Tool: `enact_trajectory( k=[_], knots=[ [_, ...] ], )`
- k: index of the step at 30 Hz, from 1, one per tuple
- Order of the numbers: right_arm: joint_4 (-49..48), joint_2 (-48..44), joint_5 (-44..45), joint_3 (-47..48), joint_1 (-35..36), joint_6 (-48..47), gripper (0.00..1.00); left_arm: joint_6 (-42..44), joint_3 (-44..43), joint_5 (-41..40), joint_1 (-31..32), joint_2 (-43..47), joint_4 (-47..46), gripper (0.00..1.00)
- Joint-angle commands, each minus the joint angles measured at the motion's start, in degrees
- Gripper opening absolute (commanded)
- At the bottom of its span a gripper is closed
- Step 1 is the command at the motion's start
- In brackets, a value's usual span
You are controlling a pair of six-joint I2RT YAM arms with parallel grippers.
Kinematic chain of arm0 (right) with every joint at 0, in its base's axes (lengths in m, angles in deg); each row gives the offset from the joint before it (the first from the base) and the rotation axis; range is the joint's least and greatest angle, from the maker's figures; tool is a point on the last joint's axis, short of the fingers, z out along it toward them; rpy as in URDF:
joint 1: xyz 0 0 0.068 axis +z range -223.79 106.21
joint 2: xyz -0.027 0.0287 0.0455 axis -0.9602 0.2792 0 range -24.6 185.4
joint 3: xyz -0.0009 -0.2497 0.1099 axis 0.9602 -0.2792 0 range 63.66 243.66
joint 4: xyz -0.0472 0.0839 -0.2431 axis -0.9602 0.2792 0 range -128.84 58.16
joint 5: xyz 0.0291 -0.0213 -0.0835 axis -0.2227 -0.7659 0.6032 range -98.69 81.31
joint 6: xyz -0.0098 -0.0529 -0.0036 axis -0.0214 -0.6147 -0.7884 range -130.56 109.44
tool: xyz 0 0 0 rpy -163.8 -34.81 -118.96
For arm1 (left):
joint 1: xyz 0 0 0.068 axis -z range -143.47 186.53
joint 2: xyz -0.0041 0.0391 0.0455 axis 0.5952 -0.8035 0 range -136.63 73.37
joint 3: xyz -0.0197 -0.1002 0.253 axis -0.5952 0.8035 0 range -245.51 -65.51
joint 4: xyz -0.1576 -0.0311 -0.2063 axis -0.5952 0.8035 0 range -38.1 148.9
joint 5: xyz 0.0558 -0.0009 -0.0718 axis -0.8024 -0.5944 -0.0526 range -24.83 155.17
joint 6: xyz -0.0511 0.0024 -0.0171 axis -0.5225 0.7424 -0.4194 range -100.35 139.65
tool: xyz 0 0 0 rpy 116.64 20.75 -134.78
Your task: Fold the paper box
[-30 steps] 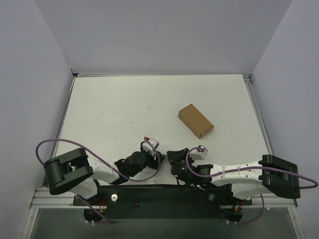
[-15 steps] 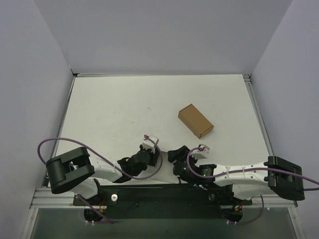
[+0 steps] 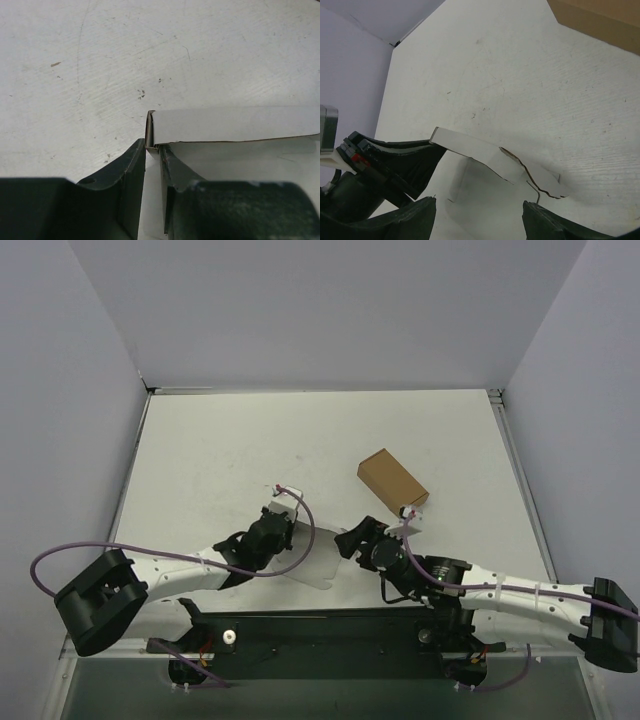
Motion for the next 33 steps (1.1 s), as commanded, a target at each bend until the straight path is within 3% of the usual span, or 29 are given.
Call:
enact_trajectory(
  k=[1, 8, 11, 23, 33],
  knots=[
    [7.8, -0.4, -10.8, 6.8, -5.2, -9.8, 0.7, 2.9, 0.1, 1.7, -1.4, 1.3, 1.5, 0.28],
    [13.3, 5.5, -31.4, 13.8, -16.1, -14.6, 0.69, 4.1, 2.9, 1.1, -2.4, 1.2, -2.3, 0.29],
    [14.1, 7.5, -33.8, 14.5, -17.4, -14.6, 0.69, 4.7, 3.8, 0.6, -2.6, 0.8, -3.9, 0.29],
    [7.1, 11.3, -38.2, 10.4, -20.2, -4.9, 0.66, 4.6, 4.0, 1.1, -2.8, 0.8, -4.0, 0.29],
    [3.8, 11.0, -32.0, 9.1, -20.3, -2.5, 0.61, 4.6, 4.0, 1.6, -3.2, 1.6, -3.7, 0.29]
  ],
)
